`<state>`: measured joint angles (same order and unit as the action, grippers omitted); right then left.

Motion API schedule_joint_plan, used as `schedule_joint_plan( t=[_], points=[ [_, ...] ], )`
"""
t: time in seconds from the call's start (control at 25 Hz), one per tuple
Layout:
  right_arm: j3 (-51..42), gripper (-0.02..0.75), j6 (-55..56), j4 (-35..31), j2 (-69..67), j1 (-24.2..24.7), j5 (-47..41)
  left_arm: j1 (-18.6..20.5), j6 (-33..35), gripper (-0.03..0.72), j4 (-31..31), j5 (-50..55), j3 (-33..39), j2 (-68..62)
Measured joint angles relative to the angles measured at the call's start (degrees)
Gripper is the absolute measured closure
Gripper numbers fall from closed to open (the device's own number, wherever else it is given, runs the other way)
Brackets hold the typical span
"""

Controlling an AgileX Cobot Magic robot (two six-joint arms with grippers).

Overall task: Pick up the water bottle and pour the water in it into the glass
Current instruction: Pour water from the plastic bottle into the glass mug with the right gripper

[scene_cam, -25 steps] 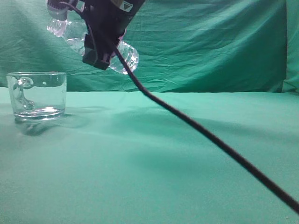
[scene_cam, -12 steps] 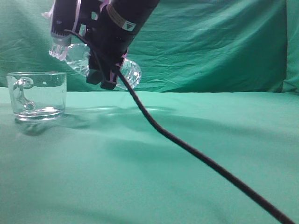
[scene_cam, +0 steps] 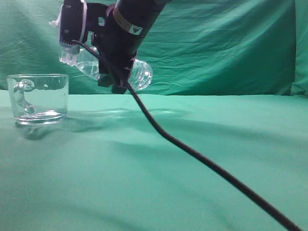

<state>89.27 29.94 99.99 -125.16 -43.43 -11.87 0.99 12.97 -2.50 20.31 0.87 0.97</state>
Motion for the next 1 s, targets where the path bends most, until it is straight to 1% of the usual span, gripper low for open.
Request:
schedule_joint_plan(
  t=[0.12,0.52,1.0],
  points=[
    [0.1,0.414,0.0,-0.1,0.0,0.0,-0.5,0.0,0.0,0.688,0.0,0.0,0.0,0.0],
    [5.6,0.414,-0.4,-0.4,0.0,0.0,-0.7,0.0,0.0,0.688,0.0,0.0,0.0,0.0],
    [6.3,0.414,-8.6,-0.4,0.0,0.0,-0.5,0.0,0.0,0.688,0.0,0.0,0.0,0.0]
  ],
)
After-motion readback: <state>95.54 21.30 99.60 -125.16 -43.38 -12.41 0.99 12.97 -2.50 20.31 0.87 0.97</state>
